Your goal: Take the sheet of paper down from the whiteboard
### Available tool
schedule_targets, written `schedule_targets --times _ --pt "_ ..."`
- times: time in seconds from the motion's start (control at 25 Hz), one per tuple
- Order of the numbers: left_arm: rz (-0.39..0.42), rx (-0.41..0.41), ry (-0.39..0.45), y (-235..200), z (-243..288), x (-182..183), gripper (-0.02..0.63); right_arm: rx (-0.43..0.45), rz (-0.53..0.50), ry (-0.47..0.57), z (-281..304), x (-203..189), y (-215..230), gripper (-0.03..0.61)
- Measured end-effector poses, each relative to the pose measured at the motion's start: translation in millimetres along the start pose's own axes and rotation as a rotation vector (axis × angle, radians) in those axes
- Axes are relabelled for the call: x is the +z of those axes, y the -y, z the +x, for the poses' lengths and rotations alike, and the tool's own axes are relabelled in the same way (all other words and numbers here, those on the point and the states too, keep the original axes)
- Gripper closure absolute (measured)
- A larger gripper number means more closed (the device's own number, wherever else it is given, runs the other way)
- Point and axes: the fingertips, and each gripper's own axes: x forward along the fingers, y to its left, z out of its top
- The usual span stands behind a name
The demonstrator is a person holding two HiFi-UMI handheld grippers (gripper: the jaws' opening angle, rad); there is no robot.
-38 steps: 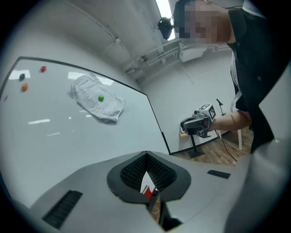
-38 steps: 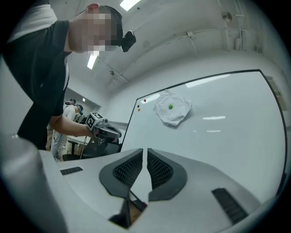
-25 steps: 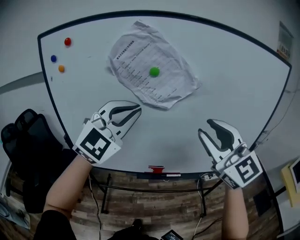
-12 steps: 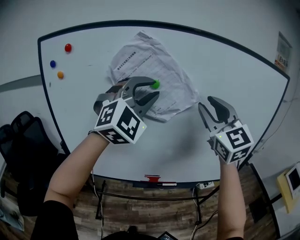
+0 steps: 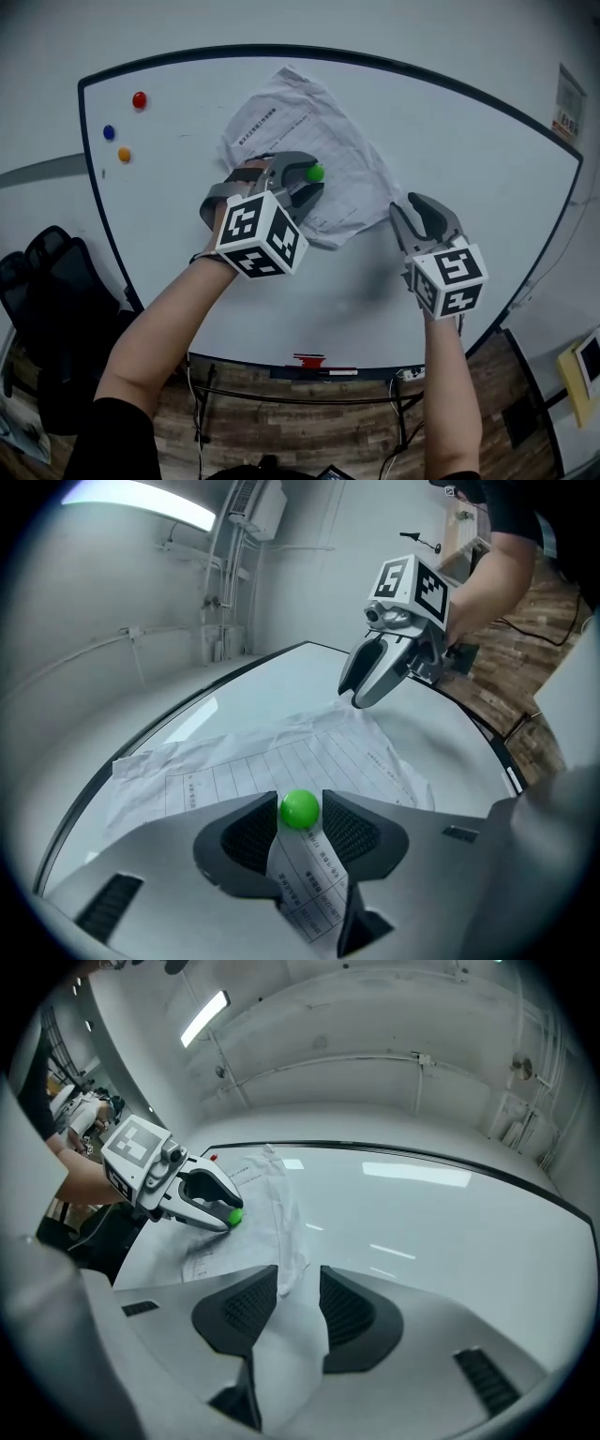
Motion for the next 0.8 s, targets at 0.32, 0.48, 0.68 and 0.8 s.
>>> schedule_targets --times 0.32,0.48,0.68,0.8 --pt "0.061 0.017 -0.009 -0.2 2.3 1.7 0.476 -0.023 0.027 -0.026 6.6 -9.0 2.2 0.448" --pt "0.067 0.017 -0.007 0.1 2.0 0.8 0.479 -0.032 0.038 -0.027 9.0 -13.6 1.4 0.514" --pt "0.066 0.005 -0.004 0.6 1.6 1.8 0.48 -0.031 0.054 -0.001 6.5 -11.9 2.0 0.549" --pt "0.062 -0.006 -0.002 0.7 1.0 2.8 0.48 -0.036 0.051 0.006 3.5 -9.0 3.3 0.555"
